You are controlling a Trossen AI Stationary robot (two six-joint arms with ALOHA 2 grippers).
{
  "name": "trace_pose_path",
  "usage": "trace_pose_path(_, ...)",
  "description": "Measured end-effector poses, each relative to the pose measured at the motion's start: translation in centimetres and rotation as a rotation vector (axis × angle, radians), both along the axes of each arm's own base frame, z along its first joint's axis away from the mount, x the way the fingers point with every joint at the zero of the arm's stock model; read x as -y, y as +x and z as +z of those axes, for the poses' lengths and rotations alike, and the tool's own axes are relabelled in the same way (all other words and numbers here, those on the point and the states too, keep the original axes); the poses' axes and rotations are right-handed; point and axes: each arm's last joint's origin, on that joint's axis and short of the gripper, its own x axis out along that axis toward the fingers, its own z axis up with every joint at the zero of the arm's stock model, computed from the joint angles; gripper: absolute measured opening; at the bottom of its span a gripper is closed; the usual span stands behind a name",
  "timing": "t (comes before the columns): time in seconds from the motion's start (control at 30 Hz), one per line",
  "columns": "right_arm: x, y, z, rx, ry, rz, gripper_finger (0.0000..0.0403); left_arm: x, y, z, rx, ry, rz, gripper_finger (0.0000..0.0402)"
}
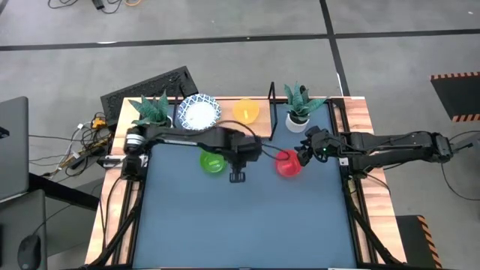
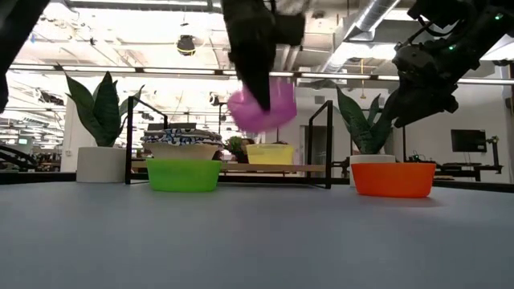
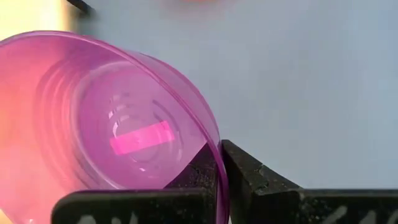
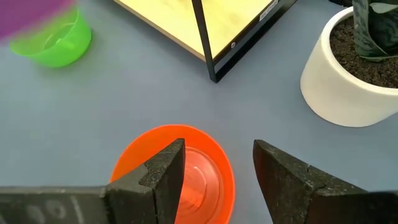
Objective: Place and stack bowls onto a shelf
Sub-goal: Stack the purple bowl on top of the yellow bowl
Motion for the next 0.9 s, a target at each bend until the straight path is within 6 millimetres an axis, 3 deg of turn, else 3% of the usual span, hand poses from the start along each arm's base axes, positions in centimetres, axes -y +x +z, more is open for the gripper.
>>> trace_pose_path(0.17, 0.0, 0.0, 0.0, 0.003, -0.007, -0.008, 0.0215, -2.5, -1.3, 4.6, 0.193, 0.134, 0.093, 0.0)
trace_pose_path(0.3, 0.1, 0.0, 0.0, 0.003, -0.019, -0.022, 0.0215, -5.5, -1.4, 6.5, 0.319, 0.256, 0.144, 0.0)
trace_pose_path(0.63, 0.1, 0.0, 0.0, 0.013, -0.005, -0.04, 0.0215, -13.4, -3.0, 7.0, 0.367, 0.297, 0.306, 0.0)
trace_pose_path(0.77, 0.1, 0.0, 0.0, 0.015, -0.002, -0.043, 0.0215, -15.3, -3.8, 7.0, 0.375, 0.268, 0.329, 0.0)
trace_pose_path(0.9, 0.1, 0.0, 0.0, 0.017, 0.0, -0.046, 0.0215, -16.2, -3.2, 6.3, 0.395, 0.255, 0.328, 0.0)
